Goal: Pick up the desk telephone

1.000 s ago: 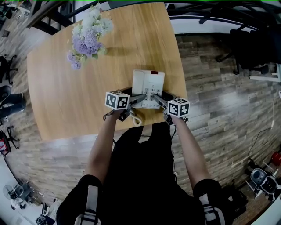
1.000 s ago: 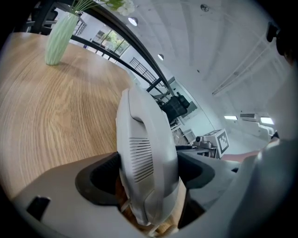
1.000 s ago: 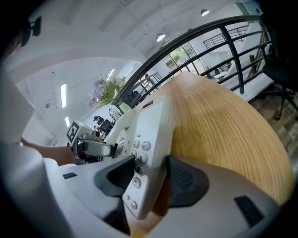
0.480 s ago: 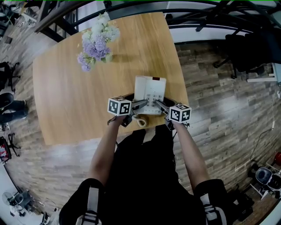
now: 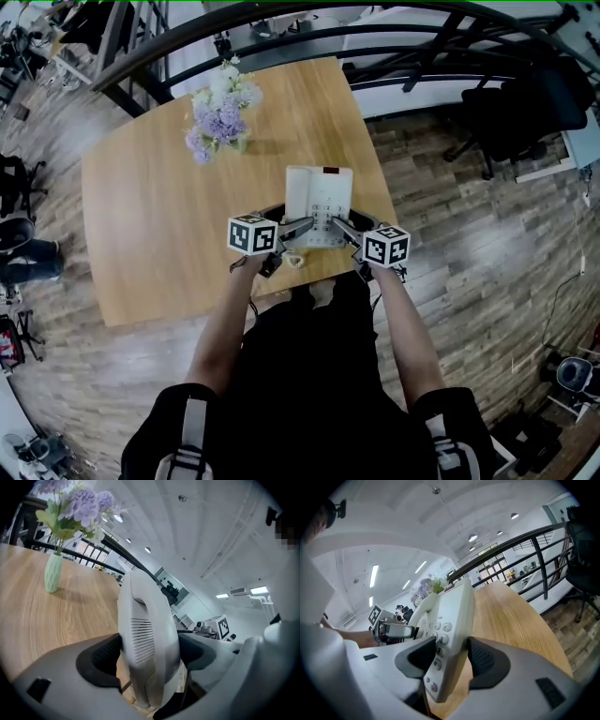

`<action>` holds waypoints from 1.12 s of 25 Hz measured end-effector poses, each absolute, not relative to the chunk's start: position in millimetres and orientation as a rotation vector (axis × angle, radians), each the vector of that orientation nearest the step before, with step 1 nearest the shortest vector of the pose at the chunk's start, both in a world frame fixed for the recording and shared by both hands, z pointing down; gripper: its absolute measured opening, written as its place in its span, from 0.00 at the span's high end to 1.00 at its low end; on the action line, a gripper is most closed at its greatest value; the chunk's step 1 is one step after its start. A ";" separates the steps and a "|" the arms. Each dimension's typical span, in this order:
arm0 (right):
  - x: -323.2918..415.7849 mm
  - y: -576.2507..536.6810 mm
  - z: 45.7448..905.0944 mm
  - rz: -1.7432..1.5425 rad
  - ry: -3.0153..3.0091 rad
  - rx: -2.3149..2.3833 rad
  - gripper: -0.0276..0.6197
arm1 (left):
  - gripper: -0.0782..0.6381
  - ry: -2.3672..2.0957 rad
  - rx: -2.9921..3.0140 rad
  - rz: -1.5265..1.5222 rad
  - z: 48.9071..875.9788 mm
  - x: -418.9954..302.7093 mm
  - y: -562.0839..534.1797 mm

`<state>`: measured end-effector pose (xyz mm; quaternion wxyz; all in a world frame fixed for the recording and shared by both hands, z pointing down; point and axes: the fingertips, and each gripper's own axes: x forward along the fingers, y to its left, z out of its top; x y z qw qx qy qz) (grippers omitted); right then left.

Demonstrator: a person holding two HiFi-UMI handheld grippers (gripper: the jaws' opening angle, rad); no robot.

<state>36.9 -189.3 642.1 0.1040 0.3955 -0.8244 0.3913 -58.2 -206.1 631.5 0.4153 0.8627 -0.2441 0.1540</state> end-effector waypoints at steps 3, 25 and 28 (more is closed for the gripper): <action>37.1 -190.7 624.3 1.118 -2.468 1.161 0.61 | 0.35 -0.635 2.213 0.392 611.3 -57.7 -206.3; 67.4 -185.2 519.4 0.870 -2.656 1.015 0.61 | 0.35 -0.885 2.349 0.248 504.1 -28.7 -184.0; 66.3 -182.5 511.7 0.852 -2.684 0.986 0.61 | 0.35 -0.923 2.362 0.254 494.8 -29.3 -179.0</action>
